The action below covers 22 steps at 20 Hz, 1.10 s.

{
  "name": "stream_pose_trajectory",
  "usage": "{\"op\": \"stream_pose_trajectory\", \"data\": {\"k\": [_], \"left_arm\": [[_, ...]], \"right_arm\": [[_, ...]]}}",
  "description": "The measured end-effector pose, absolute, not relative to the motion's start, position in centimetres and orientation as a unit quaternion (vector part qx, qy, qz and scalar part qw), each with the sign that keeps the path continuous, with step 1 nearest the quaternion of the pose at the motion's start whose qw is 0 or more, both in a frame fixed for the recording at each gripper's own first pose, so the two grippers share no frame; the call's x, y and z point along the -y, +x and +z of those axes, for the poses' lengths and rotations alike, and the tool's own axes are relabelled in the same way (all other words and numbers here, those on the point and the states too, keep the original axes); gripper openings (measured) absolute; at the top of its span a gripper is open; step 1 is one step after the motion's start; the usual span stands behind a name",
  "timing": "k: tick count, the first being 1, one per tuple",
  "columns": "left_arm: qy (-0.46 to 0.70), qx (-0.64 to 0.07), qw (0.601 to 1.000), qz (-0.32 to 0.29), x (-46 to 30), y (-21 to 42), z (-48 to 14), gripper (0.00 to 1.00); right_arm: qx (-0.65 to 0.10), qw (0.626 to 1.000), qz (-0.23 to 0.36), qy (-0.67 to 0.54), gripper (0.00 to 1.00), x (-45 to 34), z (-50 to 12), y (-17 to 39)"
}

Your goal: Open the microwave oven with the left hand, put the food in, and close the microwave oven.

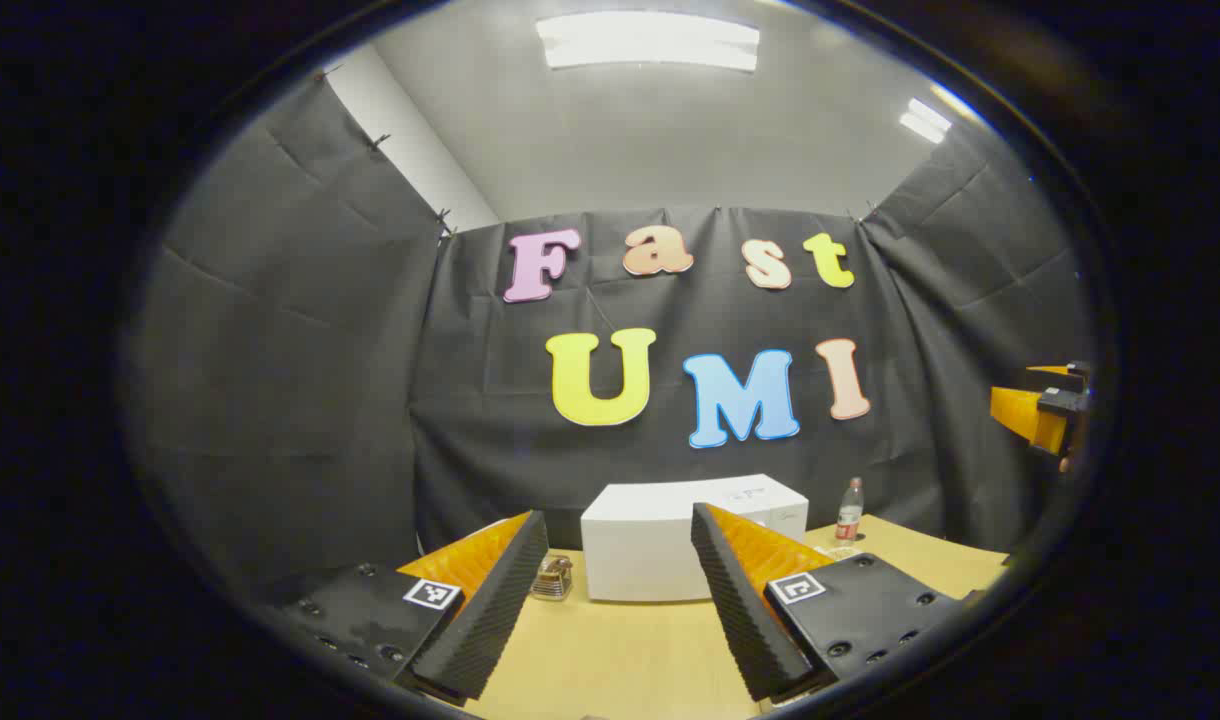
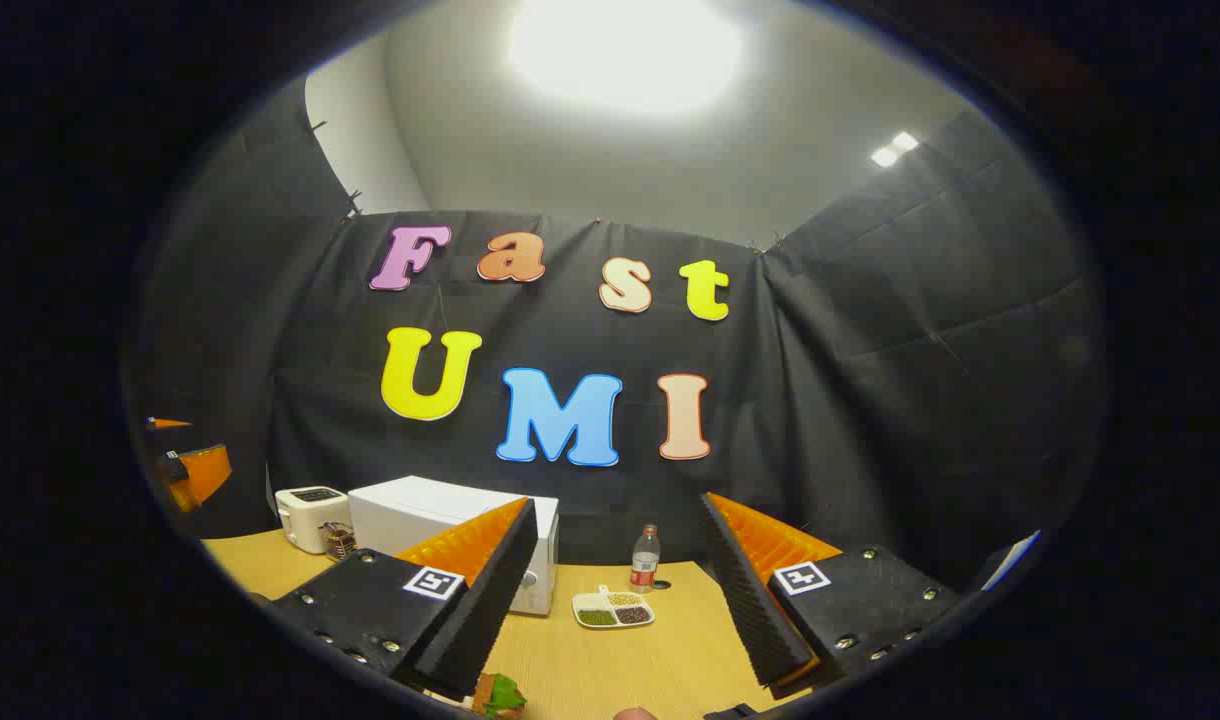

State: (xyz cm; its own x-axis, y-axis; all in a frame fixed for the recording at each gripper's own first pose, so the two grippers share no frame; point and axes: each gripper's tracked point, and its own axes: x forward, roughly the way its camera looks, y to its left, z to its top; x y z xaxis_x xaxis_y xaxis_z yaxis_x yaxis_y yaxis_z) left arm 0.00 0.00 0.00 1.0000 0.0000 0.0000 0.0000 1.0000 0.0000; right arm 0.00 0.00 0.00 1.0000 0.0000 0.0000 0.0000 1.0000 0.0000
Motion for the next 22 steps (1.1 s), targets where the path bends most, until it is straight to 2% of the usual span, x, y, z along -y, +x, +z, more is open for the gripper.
{"op": "stream_pose_trajectory", "data": {"k": [22], "left_arm": [[0.010, 0.003, 1.000, 0.019, 5.1, -0.6, 0.7, 0.99]], "right_arm": [[-0.008, 1.000, 0.026, 0.011, 0.96, 4.0, -1.9, 1.5]]}}
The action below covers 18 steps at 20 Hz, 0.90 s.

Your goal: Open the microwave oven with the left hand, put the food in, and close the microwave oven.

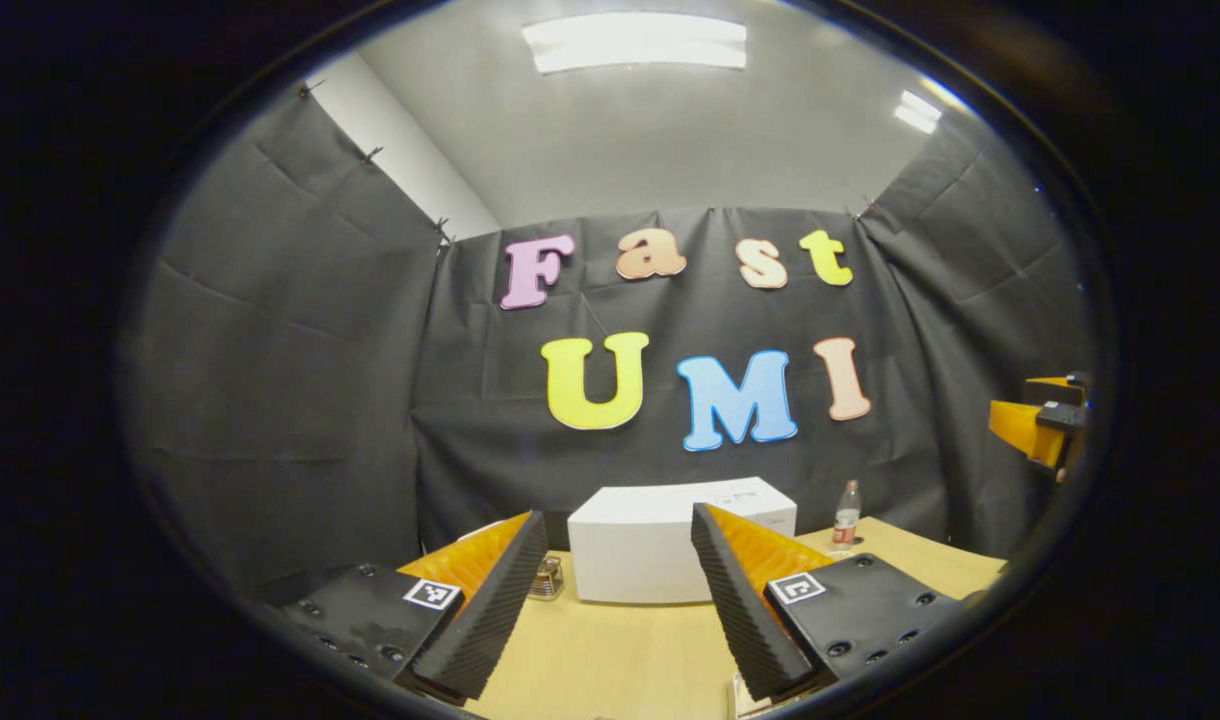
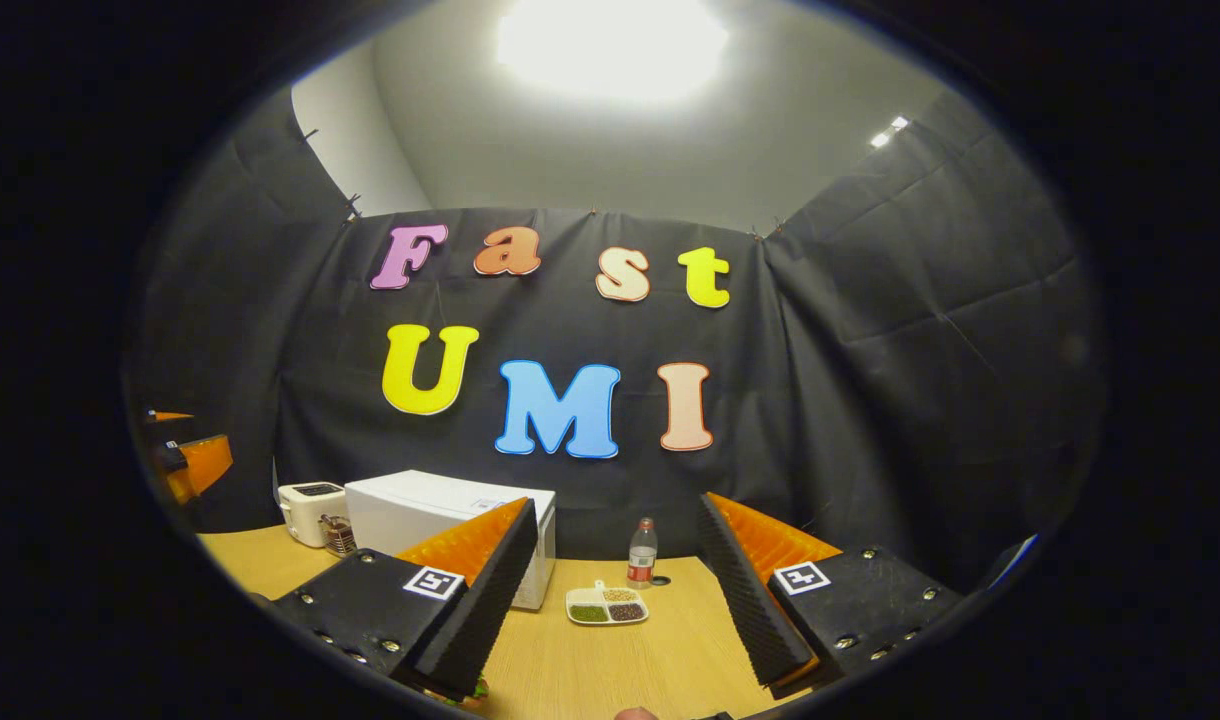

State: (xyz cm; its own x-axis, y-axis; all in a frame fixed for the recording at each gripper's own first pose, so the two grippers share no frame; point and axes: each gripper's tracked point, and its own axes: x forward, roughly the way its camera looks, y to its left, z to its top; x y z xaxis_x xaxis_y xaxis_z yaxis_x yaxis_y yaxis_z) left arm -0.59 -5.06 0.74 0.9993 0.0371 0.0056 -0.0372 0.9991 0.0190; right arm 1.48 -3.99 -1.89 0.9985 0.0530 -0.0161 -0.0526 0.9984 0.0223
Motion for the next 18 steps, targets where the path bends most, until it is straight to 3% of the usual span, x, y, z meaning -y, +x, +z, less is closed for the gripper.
{"op": "stream_pose_trajectory", "data": {"k": [9, 18], "left_arm": [[0.024, 0.011, 0.999, 0.023, 7.8, 2.0, 0.6, 0.99], [0.016, 0.019, 0.999, -0.041, 11.1, 10.1, -1.4, 0.96]], "right_arm": [[-0.012, 0.999, 0.043, 0.017, 0.97, 5.7, -3.4, 1.8], [-0.015, 1.000, -0.008, 0.013, 0.97, 6.7, -3.2, 3.1]]}}
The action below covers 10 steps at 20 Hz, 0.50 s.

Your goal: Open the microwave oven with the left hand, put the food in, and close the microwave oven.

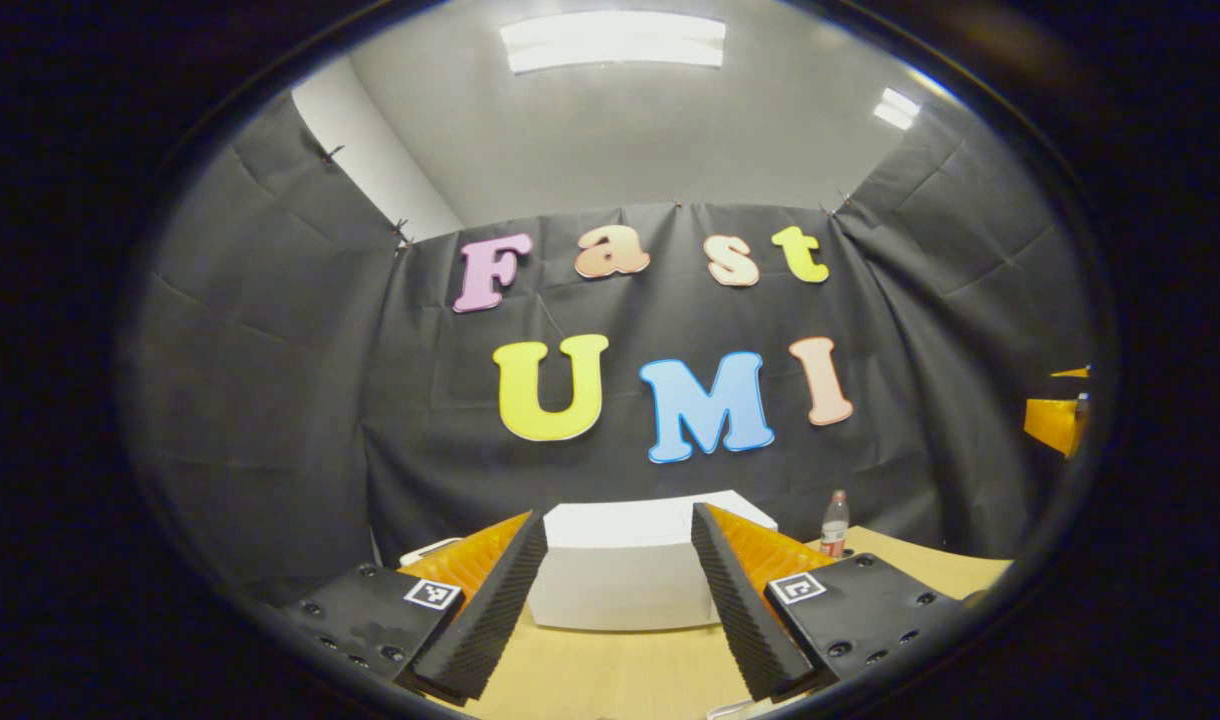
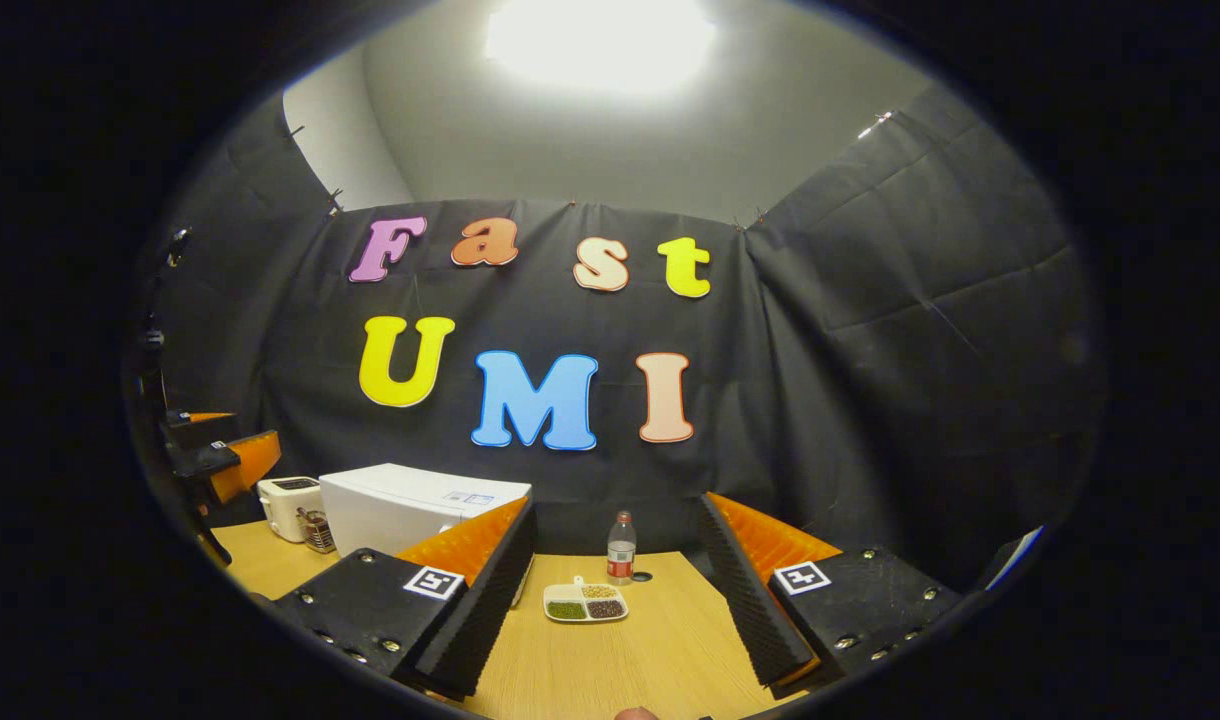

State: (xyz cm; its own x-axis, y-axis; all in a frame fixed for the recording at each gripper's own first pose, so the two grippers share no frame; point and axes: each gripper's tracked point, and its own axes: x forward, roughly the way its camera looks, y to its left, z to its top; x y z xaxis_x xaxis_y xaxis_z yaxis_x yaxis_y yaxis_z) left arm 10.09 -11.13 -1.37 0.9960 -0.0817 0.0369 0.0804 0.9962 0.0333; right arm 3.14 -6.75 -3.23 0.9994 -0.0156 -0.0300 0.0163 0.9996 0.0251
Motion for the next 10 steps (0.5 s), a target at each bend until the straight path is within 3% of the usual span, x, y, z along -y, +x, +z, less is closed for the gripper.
{"op": "stream_pose_trajectory", "data": {"k": [1, 2, 8, 10], "left_arm": [[0.015, 0.018, 0.999, -0.049, 11.5, 11.3, -1.9, 0.92], [0.014, 0.017, 0.998, -0.058, 11.9, 12.5, -2.3, 0.99], [0.017, 0.005, 0.993, -0.115, 15.5, 18.9, -5.7, 0.99], [0.015, 0.001, 0.992, -0.129, 16.5, 20.6, -7.0, 0.95]], "right_arm": [[-0.014, 1.000, -0.015, 0.009, 0.97, 6.8, -3.1, 3.4], [-0.015, 1.000, -0.024, 0.004, 0.96, 7.0, -3.2, 3.6], [-0.022, 0.997, -0.077, -0.007, 0.97, 7.5, -3.3, 4.5], [-0.030, 0.995, -0.091, -0.009, 0.97, 7.5, -3.6, 4.7]]}}
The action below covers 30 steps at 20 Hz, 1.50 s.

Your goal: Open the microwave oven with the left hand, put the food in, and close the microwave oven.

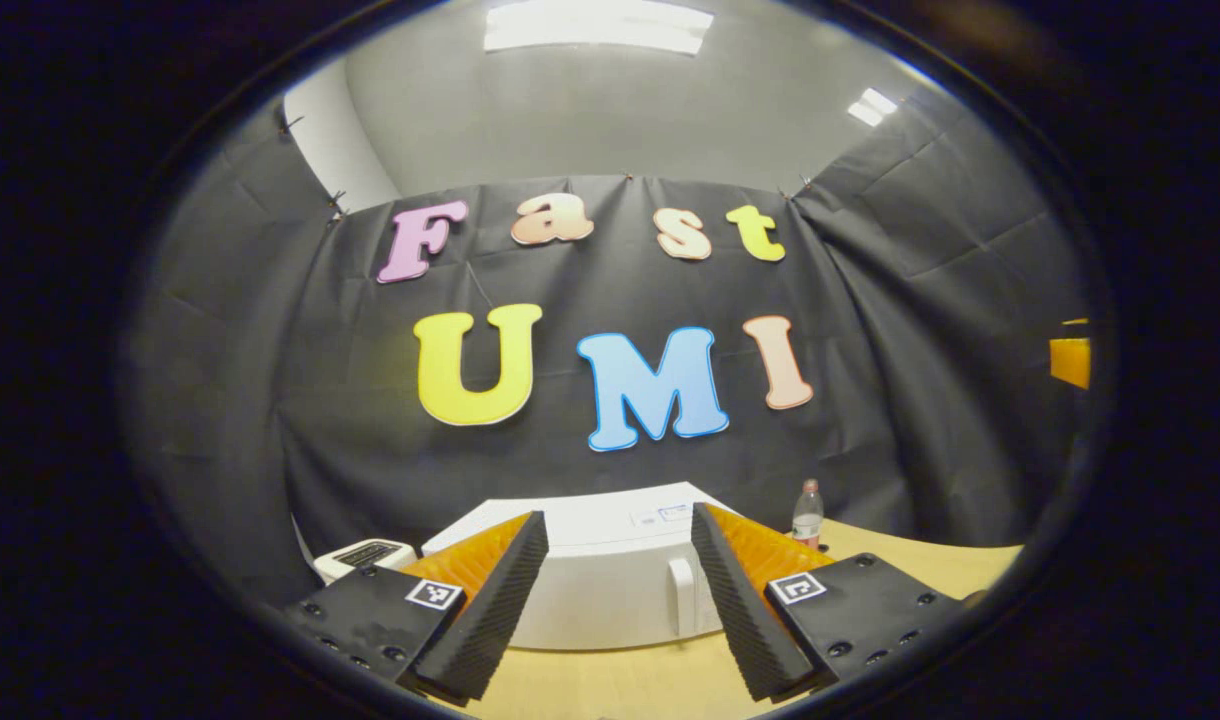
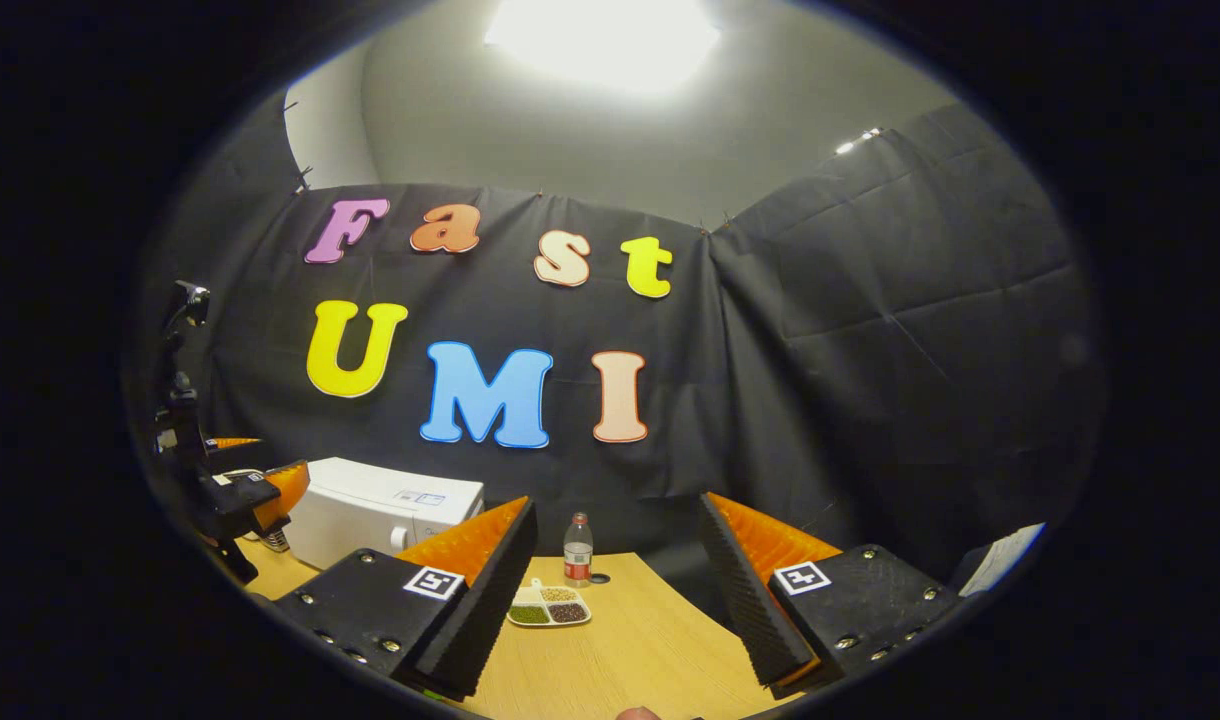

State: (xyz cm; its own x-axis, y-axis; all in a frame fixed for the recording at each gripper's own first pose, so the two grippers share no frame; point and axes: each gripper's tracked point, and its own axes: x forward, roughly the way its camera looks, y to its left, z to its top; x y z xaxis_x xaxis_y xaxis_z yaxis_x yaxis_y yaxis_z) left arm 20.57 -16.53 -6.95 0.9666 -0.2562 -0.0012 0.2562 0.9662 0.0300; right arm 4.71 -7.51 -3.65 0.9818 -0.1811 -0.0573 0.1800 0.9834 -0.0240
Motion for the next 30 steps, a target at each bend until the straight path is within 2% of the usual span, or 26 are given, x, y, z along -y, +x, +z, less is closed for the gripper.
{"op": "stream_pose_trajectory", "data": {"k": [3, 8, 11, 14, 16, 17, 19, 20, 21, 22, 24, 25, 27, 28, 29, 30], "left_arm": [[0.015, -0.010, 0.990, -0.143, 18.1, 23.0, -9.3, 0.99], [0.020, -0.030, 0.985, -0.167, 21.2, 26.7, -13.5, 0.95], [0.011, -0.054, 0.983, -0.177, 22.8, 28.5, -16.6, 0.99], [0.005, -0.075, 0.980, -0.182, 24.0, 30.0, -19.4, 0.92], [0.007, -0.091, 0.979, -0.180, 24.7, 30.9, -21.3, 0.92], [0.007, -0.100, 0.979, -0.180, 24.9, 31.2, -22.3, 0.96], [0.009, -0.118, 0.977, -0.177, 25.5, 31.8, -24.2, 0.96], [0.013, -0.123, 0.977, -0.176, 25.6, 31.9, -24.8, 0.92], [0.018, -0.128, 0.976, -0.175, 25.7, 32.1, -25.5, 0.99], [0.022, -0.134, 0.975, -0.173, 25.9, 32.4, -26.1, 0.92], [0.025, -0.150, 0.973, -0.174, 26.4, 32.7, -27.5, 0.94], [0.028, -0.158, 0.972, -0.170, 26.2, 32.5, -28.1, 0.85], [0.028, -0.167, 0.971, -0.168, 26.4, 32.5, -28.6, 0.75], [0.029, -0.167, 0.972, -0.165, 26.4, 32.8, -28.7, 0.80], [0.031, -0.165, 0.972, -0.163, 26.3, 32.8, -28.8, 0.64], [0.030, -0.164, 0.972, -0.164, 26.4, 32.9, -28.7, 0.56]], "right_arm": [[-0.038, 0.993, -0.114, -0.017, 0.96, 7.8, -4.0, 5.0], [-0.046, 0.986, -0.155, -0.037, 0.97, 8.8, -4.2, 4.7], [-0.055, 0.981, -0.179, -0.043, 0.97, 9.5, -4.4, 4.2], [-0.066, 0.976, -0.198, -0.059, 0.97, 10.1, -4.5, 3.3], [-0.069, 0.973, -0.208, -0.069, 0.97, 10.3, -4.4, 2.8], [-0.072, 0.972, -0.212, -0.073, 0.97, 10.5, -4.4, 2.6], [-0.077, 0.970, -0.218, -0.077, 0.96, 10.7, -4.4, 2.1], [-0.077, 0.969, -0.222, -0.079, 0.97, 10.9, -4.3, 1.9], [-0.077, 0.968, -0.225, -0.080, 0.97, 10.9, -4.1, 1.8], [-0.079, 0.968, -0.226, -0.082, 0.97, 11.0, -4.3, 1.6], [-0.083, 0.967, -0.226, -0.087, 0.97, 11.1, -4.3, 1.2], [-0.085, 0.966, -0.226, -0.090, 0.97, 11.1, -4.3, 1.1], [-0.086, 0.966, -0.226, -0.093, 0.97, 11.2, -4.1, 0.7], [-0.084, 0.966, -0.226, -0.095, 0.97, 11.3, -3.9, 0.5], [-0.081, 0.965, -0.228, -0.100, 0.97, 11.4, -3.6, 0.2], [-0.080, 0.965, -0.228, -0.105, 0.97, 11.6, -3.6, 0.0]]}}
